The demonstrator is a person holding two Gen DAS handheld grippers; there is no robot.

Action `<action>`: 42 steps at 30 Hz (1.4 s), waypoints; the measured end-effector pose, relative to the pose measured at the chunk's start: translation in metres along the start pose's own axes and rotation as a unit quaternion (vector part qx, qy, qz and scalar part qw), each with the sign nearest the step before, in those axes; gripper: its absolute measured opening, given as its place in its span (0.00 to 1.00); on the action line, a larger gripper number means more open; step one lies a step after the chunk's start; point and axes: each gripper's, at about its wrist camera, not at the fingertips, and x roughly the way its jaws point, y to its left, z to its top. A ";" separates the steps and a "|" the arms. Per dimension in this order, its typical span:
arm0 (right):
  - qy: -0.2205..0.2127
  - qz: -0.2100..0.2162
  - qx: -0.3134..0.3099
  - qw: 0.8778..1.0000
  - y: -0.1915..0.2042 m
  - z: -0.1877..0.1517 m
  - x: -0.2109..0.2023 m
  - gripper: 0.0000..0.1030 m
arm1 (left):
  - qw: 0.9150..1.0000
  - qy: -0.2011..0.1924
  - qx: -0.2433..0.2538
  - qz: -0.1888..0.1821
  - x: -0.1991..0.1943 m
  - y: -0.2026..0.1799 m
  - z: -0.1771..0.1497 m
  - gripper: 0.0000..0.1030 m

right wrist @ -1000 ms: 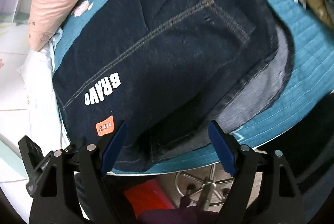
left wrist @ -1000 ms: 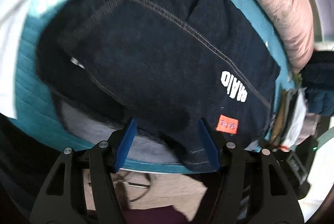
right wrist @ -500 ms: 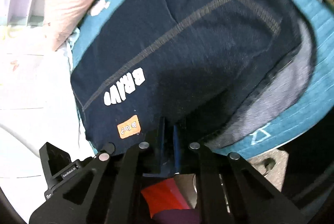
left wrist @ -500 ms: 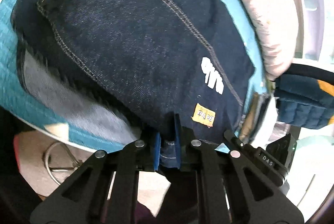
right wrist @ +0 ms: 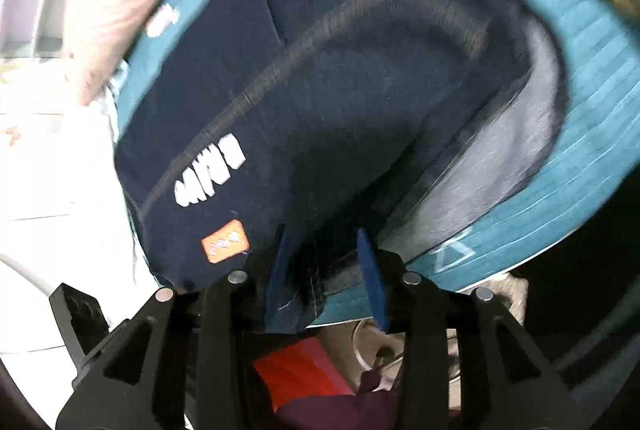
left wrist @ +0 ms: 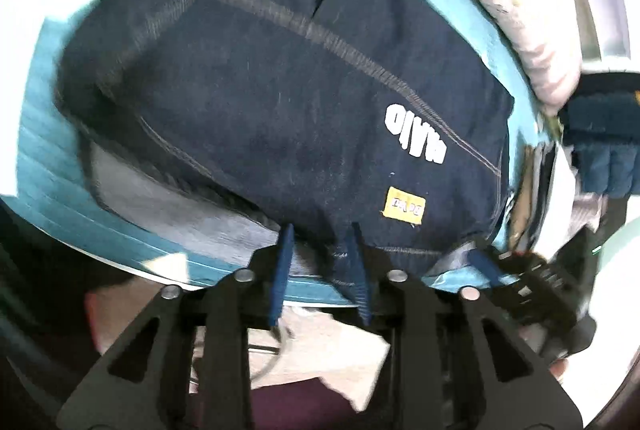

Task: Fold large clothes

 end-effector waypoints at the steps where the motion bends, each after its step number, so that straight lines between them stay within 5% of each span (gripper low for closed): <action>1: -0.011 0.001 -0.006 1.000 0.002 0.003 -0.009 0.34 | 1.000 -0.009 0.011 0.009 -0.008 -0.002 0.000 0.28; 6: -0.059 -0.008 -0.066 0.996 0.028 0.014 -0.033 0.30 | 0.997 -0.050 0.052 0.016 -0.027 -0.011 0.017 0.28; 11: 0.016 0.005 -0.106 0.994 0.058 0.004 0.022 0.19 | 0.997 -0.024 0.069 0.008 0.008 -0.013 0.033 0.09; 15: 0.041 -0.054 -0.125 0.990 0.062 0.000 0.071 0.00 | 0.991 0.003 0.091 0.101 0.052 -0.003 0.031 0.02; 18: 0.027 -0.069 -0.102 0.992 0.041 0.012 0.066 0.00 | 0.985 -0.018 0.102 0.141 0.044 0.006 0.033 0.02; 20: -0.022 -0.127 -0.102 0.986 0.023 0.023 0.042 0.03 | 0.978 -0.035 0.101 0.179 0.031 0.017 0.038 0.02; 24: -0.057 -0.156 -0.030 0.986 -0.036 0.061 0.012 0.00 | 0.988 -0.032 0.041 0.147 0.021 0.056 0.057 0.02; 27: -0.035 -0.113 -0.008 0.993 -0.056 0.071 0.028 0.00 | 0.994 -0.032 -0.016 0.106 0.032 0.077 0.066 0.03; 32: -0.041 -0.146 -0.025 0.988 -0.028 0.062 0.025 0.03 | 0.992 -0.036 -0.005 0.119 0.023 0.057 0.064 0.02; 37: -0.069 -0.098 -0.068 0.990 0.021 0.053 0.001 0.05 | 0.990 -0.079 0.047 0.105 -0.013 0.024 0.071 0.03; 42: -0.049 -0.040 -0.132 0.989 0.087 0.047 0.012 0.05 | 0.990 -0.082 0.088 0.076 -0.009 -0.023 0.088 0.03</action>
